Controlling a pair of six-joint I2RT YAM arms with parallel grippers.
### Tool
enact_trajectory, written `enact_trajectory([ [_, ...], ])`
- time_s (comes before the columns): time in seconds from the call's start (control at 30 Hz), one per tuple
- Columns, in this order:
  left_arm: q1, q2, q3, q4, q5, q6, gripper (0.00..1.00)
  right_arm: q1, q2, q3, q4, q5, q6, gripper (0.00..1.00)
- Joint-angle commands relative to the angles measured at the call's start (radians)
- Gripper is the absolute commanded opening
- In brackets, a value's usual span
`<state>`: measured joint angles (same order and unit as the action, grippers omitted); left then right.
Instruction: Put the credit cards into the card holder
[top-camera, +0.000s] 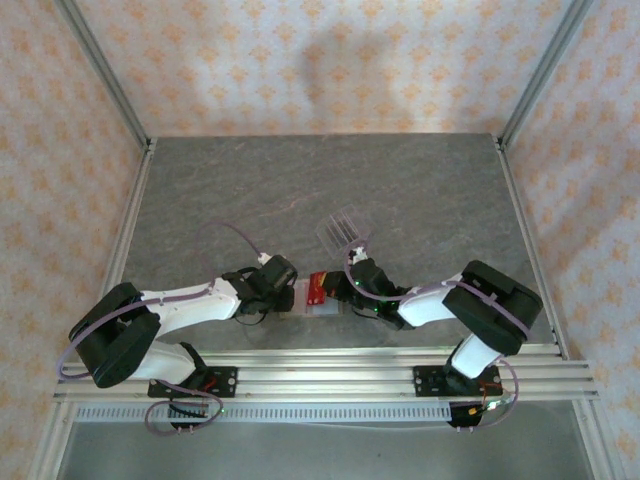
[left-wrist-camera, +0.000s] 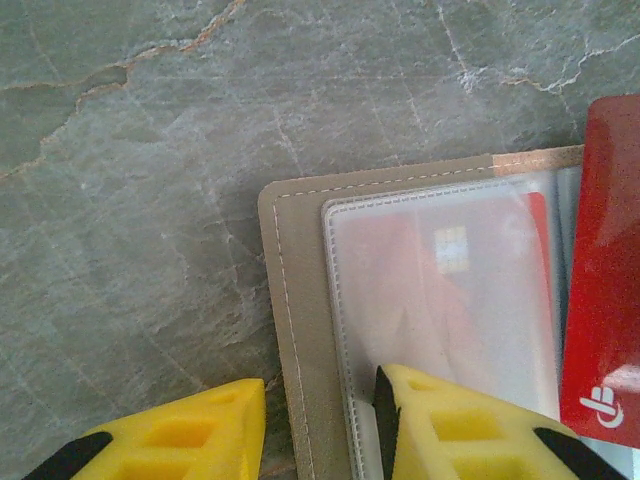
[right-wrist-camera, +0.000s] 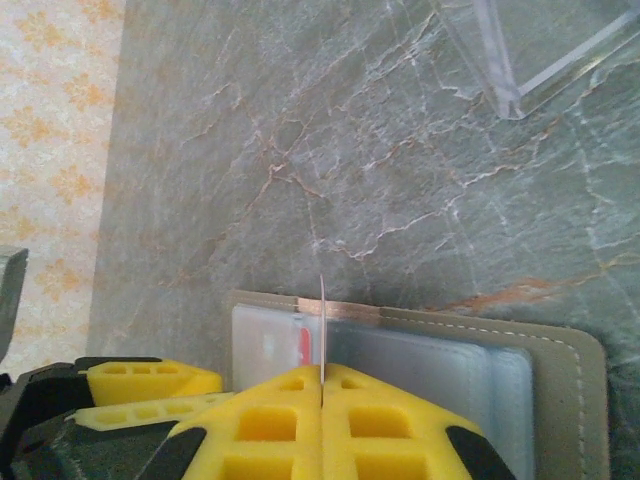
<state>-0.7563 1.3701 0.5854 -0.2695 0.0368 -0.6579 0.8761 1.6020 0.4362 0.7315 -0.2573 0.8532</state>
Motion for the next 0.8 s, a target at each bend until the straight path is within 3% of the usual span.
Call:
enact_trajectory([
  [0.0, 0.006, 0.013, -0.022, -0.062, -0.037, -0.008, 0.34, -0.003, 0.004, 0.018, 0.049, -0.005, -0.005, 0.00],
  [0.77, 0.006, 0.020, -0.024, -0.059, -0.037, -0.005, 0.34, -0.024, -0.036, 0.022, 0.039, -0.015, -0.016, 0.00],
])
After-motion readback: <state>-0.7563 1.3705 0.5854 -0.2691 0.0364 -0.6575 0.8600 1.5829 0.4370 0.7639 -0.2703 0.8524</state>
